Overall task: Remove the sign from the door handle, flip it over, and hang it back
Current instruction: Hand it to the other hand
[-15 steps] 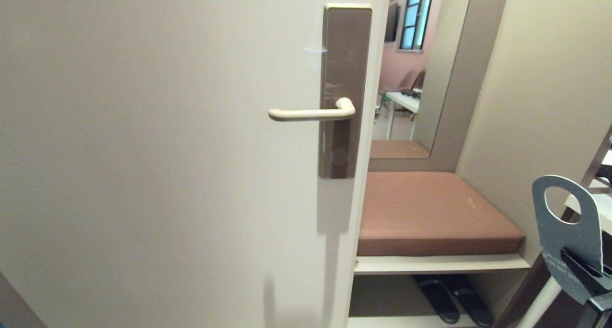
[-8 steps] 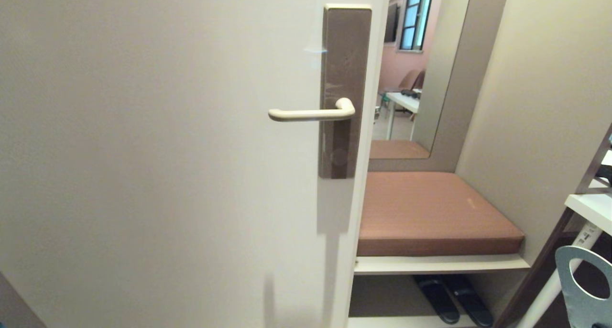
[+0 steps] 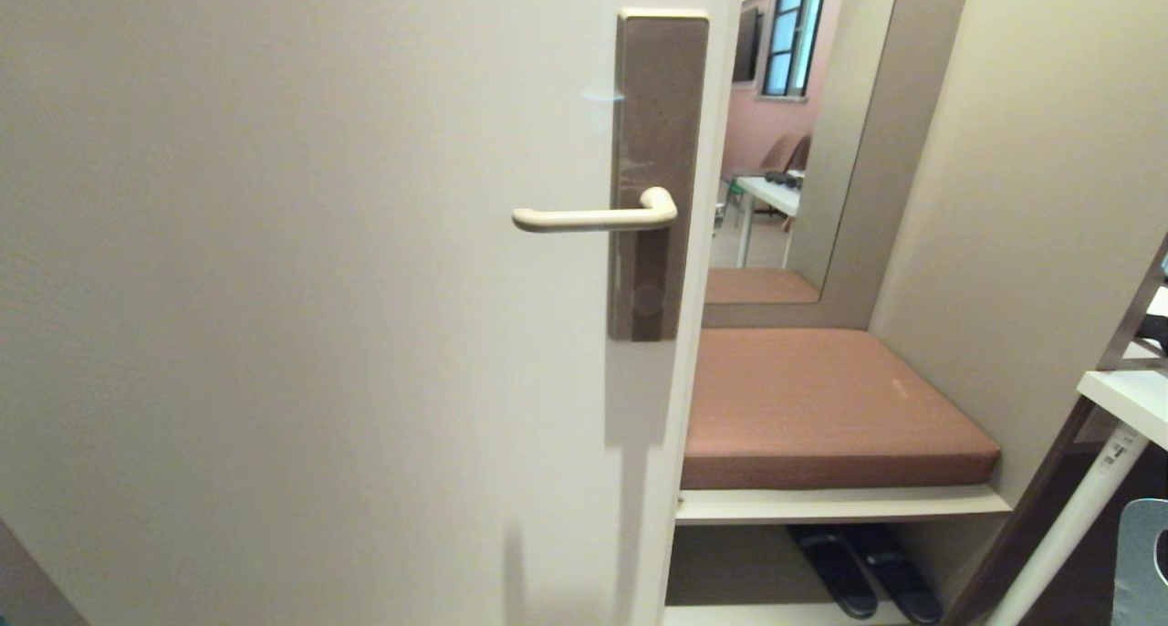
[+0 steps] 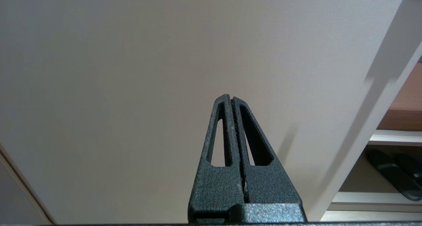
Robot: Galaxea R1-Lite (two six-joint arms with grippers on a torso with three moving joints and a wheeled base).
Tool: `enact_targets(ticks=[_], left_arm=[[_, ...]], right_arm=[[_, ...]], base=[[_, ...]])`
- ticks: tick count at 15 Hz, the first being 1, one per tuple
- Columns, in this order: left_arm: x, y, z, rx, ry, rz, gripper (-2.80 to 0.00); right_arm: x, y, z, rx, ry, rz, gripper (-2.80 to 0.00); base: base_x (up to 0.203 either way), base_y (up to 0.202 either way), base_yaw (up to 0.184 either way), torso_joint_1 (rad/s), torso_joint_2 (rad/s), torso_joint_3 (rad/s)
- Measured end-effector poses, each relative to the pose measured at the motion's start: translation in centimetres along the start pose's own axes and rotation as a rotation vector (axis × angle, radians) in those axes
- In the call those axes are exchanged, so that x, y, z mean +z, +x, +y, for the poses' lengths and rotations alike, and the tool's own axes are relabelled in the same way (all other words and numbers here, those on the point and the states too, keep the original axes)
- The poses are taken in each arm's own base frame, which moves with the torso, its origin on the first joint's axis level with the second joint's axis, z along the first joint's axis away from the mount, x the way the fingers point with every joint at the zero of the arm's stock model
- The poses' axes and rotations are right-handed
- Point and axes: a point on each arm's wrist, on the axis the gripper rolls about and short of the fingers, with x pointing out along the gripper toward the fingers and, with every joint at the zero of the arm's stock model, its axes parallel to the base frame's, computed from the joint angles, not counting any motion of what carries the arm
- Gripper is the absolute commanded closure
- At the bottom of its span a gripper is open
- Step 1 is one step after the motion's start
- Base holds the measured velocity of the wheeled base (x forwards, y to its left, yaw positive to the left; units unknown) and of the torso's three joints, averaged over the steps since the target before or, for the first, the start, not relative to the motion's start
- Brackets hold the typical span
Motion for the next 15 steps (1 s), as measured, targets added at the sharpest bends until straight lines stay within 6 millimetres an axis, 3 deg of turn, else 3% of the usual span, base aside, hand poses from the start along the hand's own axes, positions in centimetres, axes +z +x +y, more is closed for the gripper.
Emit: enact_targets(ticks=[15], left_arm=[[0.0,0.0,0.0,0.0,0.0,0.0,0.0]], right_arm=[[-0.38,-0.77,0.07,-0.025,0.056,-0.091,0.0]], base=[[0.0,0.0,0.0,0.0,0.0,0.0]])
